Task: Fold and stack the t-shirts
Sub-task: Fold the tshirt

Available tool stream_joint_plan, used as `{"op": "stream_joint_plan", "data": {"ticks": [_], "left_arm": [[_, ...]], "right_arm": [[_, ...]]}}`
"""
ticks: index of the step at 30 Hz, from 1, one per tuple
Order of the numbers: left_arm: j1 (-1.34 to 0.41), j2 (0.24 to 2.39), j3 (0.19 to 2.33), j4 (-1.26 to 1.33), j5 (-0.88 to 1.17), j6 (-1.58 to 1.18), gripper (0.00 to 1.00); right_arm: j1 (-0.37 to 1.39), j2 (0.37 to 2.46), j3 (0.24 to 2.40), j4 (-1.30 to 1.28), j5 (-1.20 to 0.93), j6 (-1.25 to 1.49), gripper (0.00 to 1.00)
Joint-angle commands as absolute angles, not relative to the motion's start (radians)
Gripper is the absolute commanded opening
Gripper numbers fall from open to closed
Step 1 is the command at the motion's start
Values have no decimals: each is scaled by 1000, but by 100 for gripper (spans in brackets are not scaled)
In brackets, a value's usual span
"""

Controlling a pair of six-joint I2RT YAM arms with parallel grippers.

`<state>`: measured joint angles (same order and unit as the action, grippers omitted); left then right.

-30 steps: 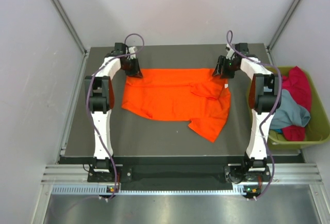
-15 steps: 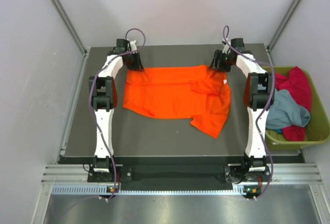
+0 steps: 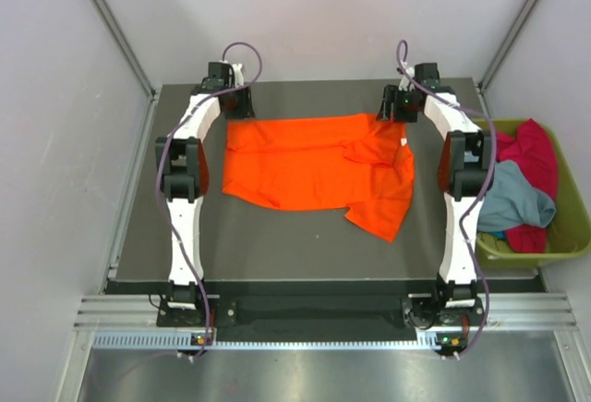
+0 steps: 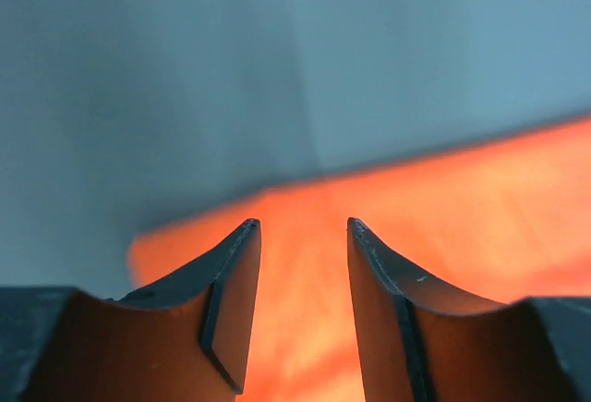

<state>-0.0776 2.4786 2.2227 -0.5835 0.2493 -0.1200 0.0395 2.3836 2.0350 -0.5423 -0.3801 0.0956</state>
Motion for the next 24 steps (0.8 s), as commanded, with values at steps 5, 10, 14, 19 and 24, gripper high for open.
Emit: {"op": "stream_joint_plan", "data": {"ticks": [5,10,14,19,24], "left_arm": [[-74,2004,1880,-558,270,209,47],[-64,1873,1694,-714,198,385,45],[-35,1896,1690,-933,256,396,42],[-26,2023,1788,-1132,313,347,39],[-26,2120,1854,-1190,359,307,34]], "right_arm": [[60,1961,1835,-537,-350,-95,68],[71,1775,1613,-532,-319,-124,69],[74,1681,1528,-590,-313,-150,70],[81,1602,1464,-683,-383,-189,70],[144,1496,1201,-684,-350,-271,68]]}}
